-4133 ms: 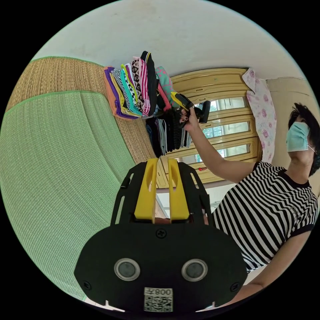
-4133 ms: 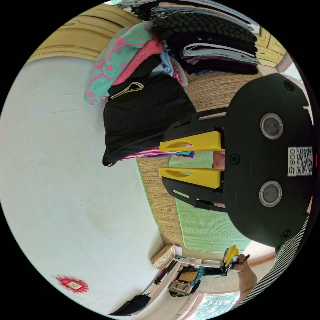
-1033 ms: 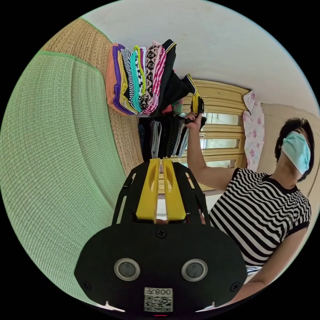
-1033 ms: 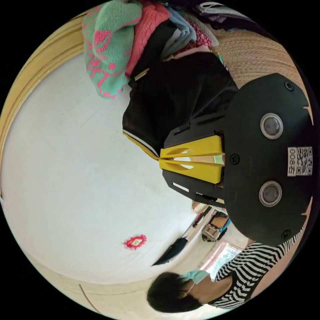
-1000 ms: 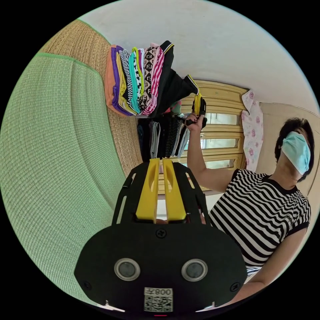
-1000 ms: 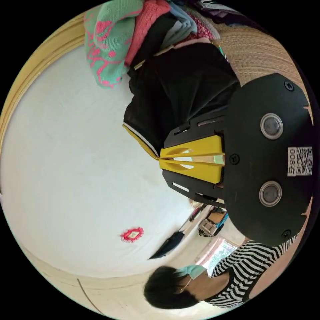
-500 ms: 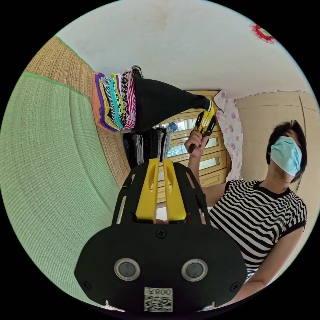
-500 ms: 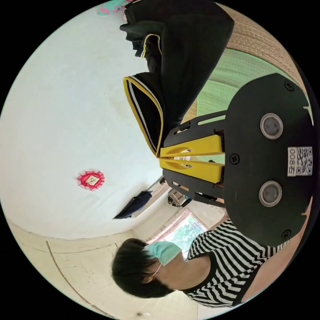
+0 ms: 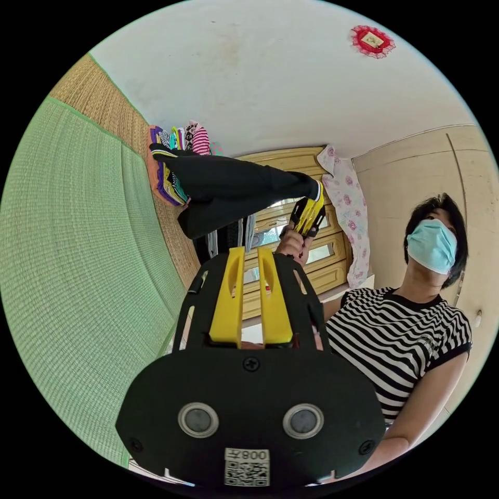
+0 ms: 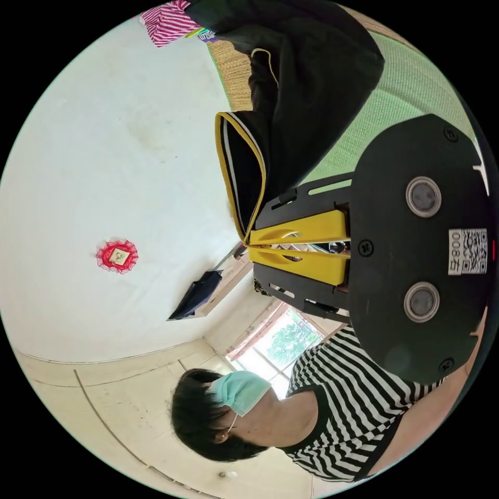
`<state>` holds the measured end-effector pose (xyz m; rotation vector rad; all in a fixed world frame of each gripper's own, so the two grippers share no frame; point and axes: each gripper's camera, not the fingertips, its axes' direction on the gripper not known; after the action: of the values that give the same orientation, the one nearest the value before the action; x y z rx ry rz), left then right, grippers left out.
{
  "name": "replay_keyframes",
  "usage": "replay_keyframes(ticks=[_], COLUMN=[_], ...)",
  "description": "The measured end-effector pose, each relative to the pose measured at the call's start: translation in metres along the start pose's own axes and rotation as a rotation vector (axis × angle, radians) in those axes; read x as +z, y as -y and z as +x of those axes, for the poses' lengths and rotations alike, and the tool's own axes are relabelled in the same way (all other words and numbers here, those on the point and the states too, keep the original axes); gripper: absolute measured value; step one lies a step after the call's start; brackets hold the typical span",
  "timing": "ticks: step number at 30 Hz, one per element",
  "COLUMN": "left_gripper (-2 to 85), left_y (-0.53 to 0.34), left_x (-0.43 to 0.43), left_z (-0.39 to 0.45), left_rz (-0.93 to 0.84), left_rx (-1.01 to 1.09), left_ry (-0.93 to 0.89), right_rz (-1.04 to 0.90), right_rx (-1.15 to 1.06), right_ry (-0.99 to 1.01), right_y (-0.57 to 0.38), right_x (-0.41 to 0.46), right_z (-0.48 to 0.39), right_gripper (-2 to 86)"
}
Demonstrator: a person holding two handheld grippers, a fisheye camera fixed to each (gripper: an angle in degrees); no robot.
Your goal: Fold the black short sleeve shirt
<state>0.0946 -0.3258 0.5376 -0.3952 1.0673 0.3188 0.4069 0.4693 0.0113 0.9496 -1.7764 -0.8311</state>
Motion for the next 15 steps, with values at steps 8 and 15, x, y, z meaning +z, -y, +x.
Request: replay_keyframes(ticks=[8,15], left_gripper=[5.6,5.8], left_y=[-0.087,-0.167], left_x=[-0.027,-0.073], left_z=[-0.016,-0.028], left_rz=[0.006,0.021], left_rx=[-0.024,-0.106], left_ry=[0.023,0.060], right_rz=[-0.184,-0.285], right_rx=[0.158,0.247], right_ry=[0.050,0.072], right_y=[-0.175,-0.315], right_x=[0.073,0.121], right_z=[0.050,0.056], right_gripper=[0.3,0.3])
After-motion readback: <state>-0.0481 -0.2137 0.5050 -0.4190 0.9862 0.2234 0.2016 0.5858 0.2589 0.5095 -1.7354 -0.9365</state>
